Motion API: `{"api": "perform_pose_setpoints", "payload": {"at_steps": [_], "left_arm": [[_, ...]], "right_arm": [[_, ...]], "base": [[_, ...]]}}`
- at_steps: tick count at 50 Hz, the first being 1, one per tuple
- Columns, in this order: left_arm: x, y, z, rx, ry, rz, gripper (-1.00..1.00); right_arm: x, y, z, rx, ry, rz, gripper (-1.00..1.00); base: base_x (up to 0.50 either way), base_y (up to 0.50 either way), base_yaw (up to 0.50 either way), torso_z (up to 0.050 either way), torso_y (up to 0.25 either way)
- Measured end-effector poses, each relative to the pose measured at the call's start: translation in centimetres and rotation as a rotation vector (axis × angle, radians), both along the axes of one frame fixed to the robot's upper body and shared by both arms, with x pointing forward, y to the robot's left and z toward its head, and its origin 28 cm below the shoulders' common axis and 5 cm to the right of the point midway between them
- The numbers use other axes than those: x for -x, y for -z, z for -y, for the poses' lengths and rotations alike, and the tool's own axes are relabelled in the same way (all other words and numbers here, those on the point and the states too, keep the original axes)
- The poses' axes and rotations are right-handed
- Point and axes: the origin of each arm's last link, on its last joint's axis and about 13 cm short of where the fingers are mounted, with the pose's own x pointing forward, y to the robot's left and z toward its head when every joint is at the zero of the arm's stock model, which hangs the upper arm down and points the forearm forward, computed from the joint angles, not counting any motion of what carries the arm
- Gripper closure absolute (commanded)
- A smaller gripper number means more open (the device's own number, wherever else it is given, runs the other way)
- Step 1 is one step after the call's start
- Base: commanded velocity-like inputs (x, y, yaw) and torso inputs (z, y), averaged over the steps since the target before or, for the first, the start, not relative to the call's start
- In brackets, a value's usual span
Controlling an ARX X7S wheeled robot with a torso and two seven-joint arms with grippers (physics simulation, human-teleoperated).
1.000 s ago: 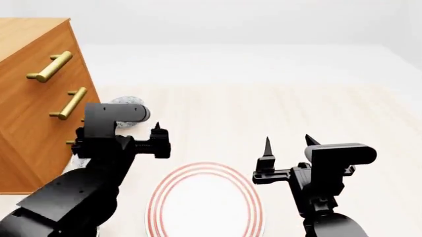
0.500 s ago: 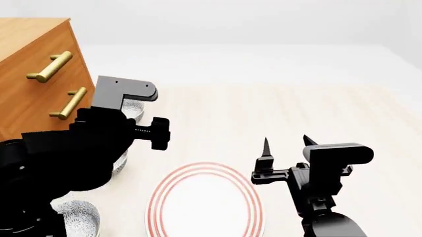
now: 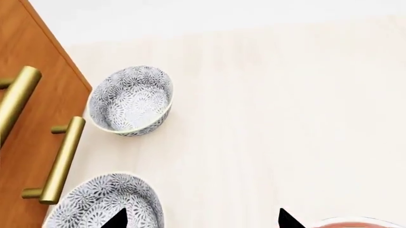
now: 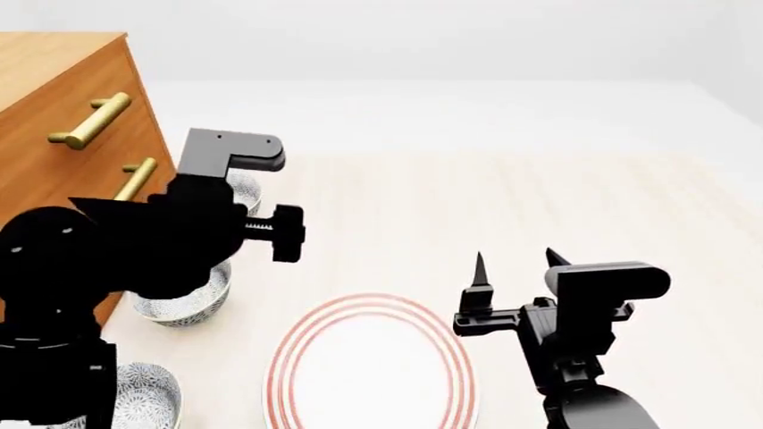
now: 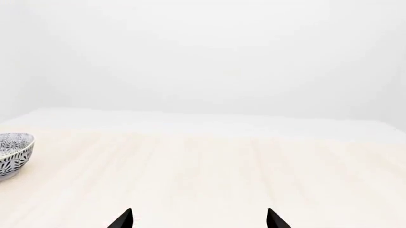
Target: Put the bowl in the middle on the plate.
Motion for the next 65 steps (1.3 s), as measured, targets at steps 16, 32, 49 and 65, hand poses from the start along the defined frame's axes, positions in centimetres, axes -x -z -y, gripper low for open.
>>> {"api": "perform_pose_setpoints", "payload": {"at_steps": [16, 32, 49, 65], "left_arm": [[-2.2, 0.0, -0.5, -0.001, -0.073, -0.033, -1.0], [-4.3, 1.5, -1.1, -0.038, -0.128, -0.083, -1.0], [-5.6, 4.5, -1.6, -0.075, -0.149, -0.174, -1.0], [-6.1, 8.5, -1.7, -0.131, -0.142, -0.278, -1.0]], "right_arm": [[-0.1, 0.2, 0.0, -0.003, 0.001, -0.006, -1.0], [-0.1, 0.1, 0.1, -0.003, 0.003, -0.006, -1.0], [-0.2, 0.5, 0.1, -0.005, 0.005, -0.013, -1.0], [-0.4, 0.6, 0.0, -0.009, 0.004, -0.022, -1.0]], "base": [[0.0, 0.0, 0.0, 0.0, 0.0], [0.0, 0.0, 0.0, 0.0, 0.0], [0.0, 0.0, 0.0, 0.0, 0.0], [0.0, 0.0, 0.0, 0.0, 0.0]]}}
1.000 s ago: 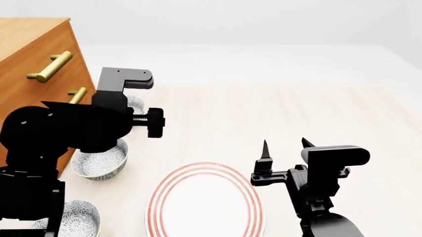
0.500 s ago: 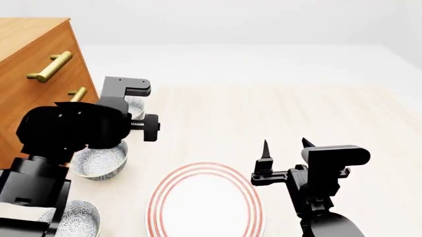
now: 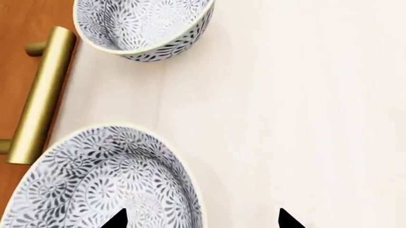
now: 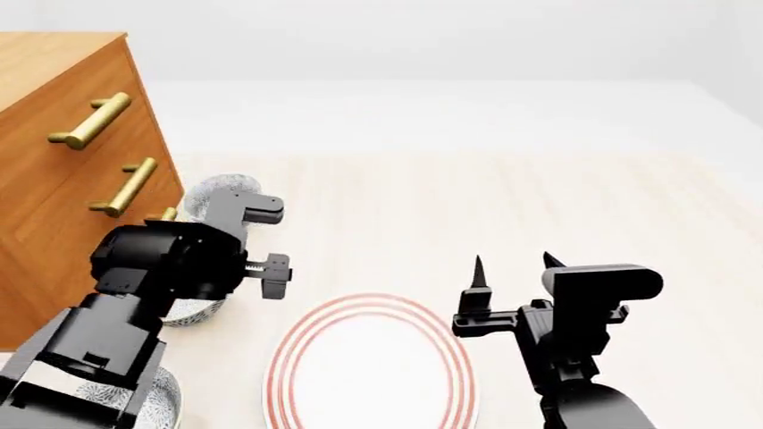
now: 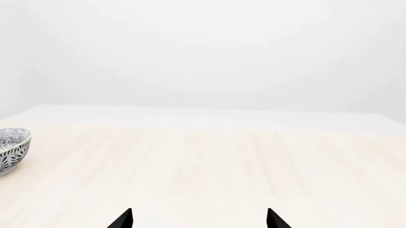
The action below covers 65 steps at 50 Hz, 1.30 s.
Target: Put the bowl in the middle on the plate.
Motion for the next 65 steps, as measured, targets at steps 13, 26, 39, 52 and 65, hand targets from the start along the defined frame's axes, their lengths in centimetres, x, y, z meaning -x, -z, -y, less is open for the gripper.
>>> {"api": "perform_pose_setpoints", "payload": {"at_steps": [13, 26, 39, 52, 65], "left_arm": [[-0.1, 1.4, -0.1, -0.018, 0.0, -0.035, -1.0], [-0.3, 2.5, -0.2, -0.03, -0.009, -0.056, 1.0], [-0.3, 2.6, -0.4, -0.042, -0.019, -0.05, 1.0], [-0.1, 2.4, -0.4, -0.06, -0.008, -0.044, 1.0], [0.8, 0.8, 0.1, -0.03, 0.053, 0.012, 1.0]], "right_arm": [[-0.1, 0.1, 0.0, -0.003, 0.0, -0.004, -1.0], [-0.1, 0.2, 0.0, -0.006, 0.001, -0.006, -1.0], [-0.2, 0.3, 0.0, -0.008, 0.003, -0.007, -1.0], [-0.1, 0.3, 0.0, -0.009, 0.005, -0.006, -1.0], [-0.1, 0.2, 0.0, -0.01, 0.006, -0.001, -1.0]], "base": [[0.0, 0.0, 0.0, 0.0, 0.0], [0.0, 0.0, 0.0, 0.0, 0.0], [0.0, 0.0, 0.0, 0.0, 0.0], [0.0, 0.0, 0.0, 0.0, 0.0], [0.0, 0.0, 0.0, 0.0, 0.0]]}}
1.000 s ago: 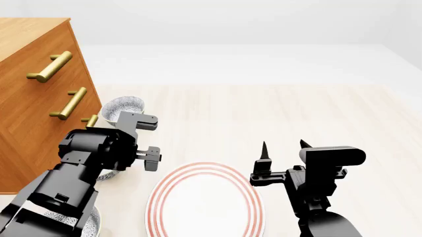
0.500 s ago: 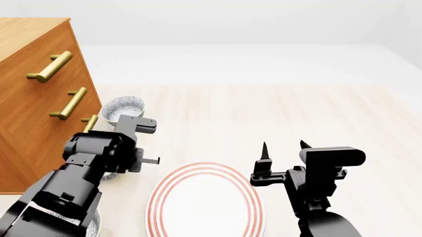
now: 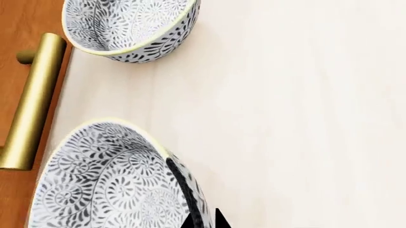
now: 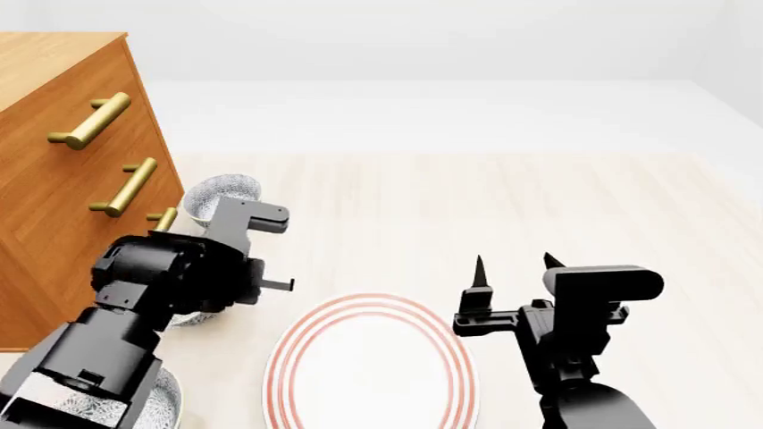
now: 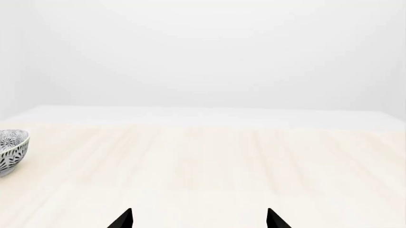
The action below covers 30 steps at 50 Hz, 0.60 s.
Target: Put the bowl in the middle on the plate.
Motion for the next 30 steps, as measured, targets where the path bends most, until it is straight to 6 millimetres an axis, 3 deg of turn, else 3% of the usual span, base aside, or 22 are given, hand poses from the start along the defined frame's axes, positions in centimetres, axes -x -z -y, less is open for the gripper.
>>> {"api": "perform_pose_setpoints", "payload": {"at_steps": [20, 30], "left_arm": [[1.4, -3.5, 0.3, -0.026, 0.108, 0.165, 1.0], [3.4, -4.6, 1.1, -0.098, 0.267, 0.282, 1.0]], "right_arm": [[0.0, 0.0, 0.1, -0.004, 0.004, 0.006, -1.0], [0.1, -0.4, 0.2, -0.005, 0.013, 0.016, -1.0]], "base": [[0.0, 0.0, 0.0, 0.0, 0.0], [0.0, 0.0, 0.0, 0.0, 0.0]]}}
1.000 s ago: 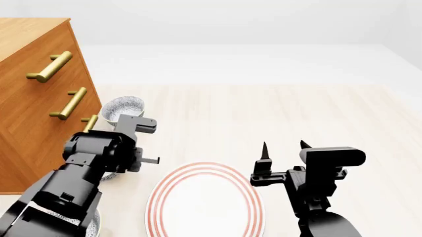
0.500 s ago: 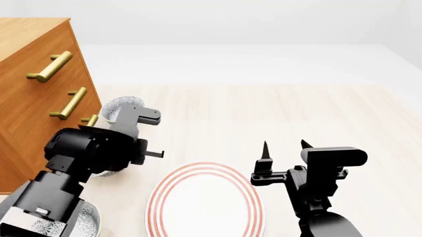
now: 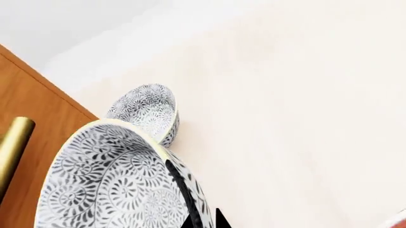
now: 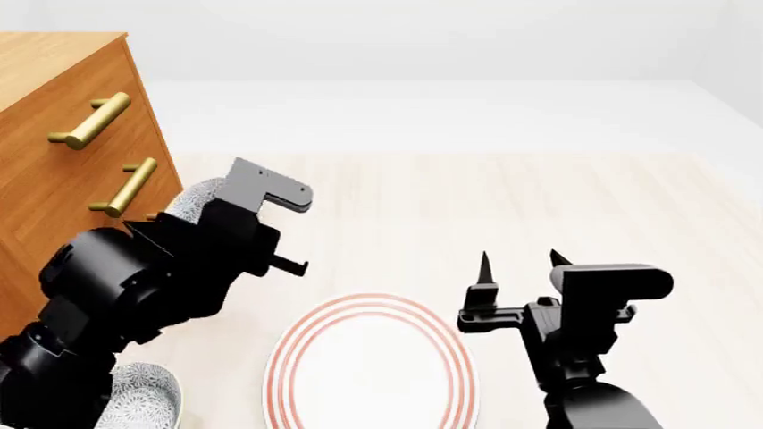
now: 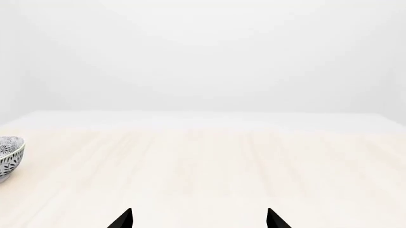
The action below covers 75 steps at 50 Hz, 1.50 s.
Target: Put the bowl in the middle on the plate.
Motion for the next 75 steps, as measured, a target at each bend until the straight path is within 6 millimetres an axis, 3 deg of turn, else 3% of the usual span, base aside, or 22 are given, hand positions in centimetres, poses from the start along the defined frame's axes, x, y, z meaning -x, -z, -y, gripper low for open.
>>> {"api": "perform_pose_setpoints", "payload": {"at_steps": [18, 33, 44, 58, 75], "left_arm": [[6.3, -0.4, 2.3, -0.255, 0.369, 0.199, 1.0], [11.6, 0.7, 3.6, -0.368, 0.642, 0.215, 1.0], [14.4, 1.3, 4.3, -0.439, 0.812, 0.207, 1.0], [15.6, 1.7, 5.2, -0.482, 0.92, 0.208, 1.0], [15.2, 2.3, 6.0, -0.506, 0.955, 0.195, 1.0]], "right_arm": [[0.0, -0.3, 0.1, -0.002, 0.011, 0.008, -1.0], [0.0, -0.4, 0.2, -0.002, 0.016, 0.009, -1.0], [0.0, -0.3, 0.2, -0.002, 0.017, 0.007, -1.0], [0.0, -0.1, 0.3, -0.004, 0.019, 0.005, -1.0], [0.0, 0.1, 0.3, -0.006, 0.02, 0.001, -1.0]], "base": [[0.0, 0.0, 0.0, 0.0, 0.001], [0.0, 0.0, 0.0, 0.0, 0.0], [0.0, 0.0, 0.0, 0.0, 0.001], [0.0, 0.0, 0.0, 0.0, 0.0], [0.0, 0.0, 0.0, 0.0, 0.001]]}}
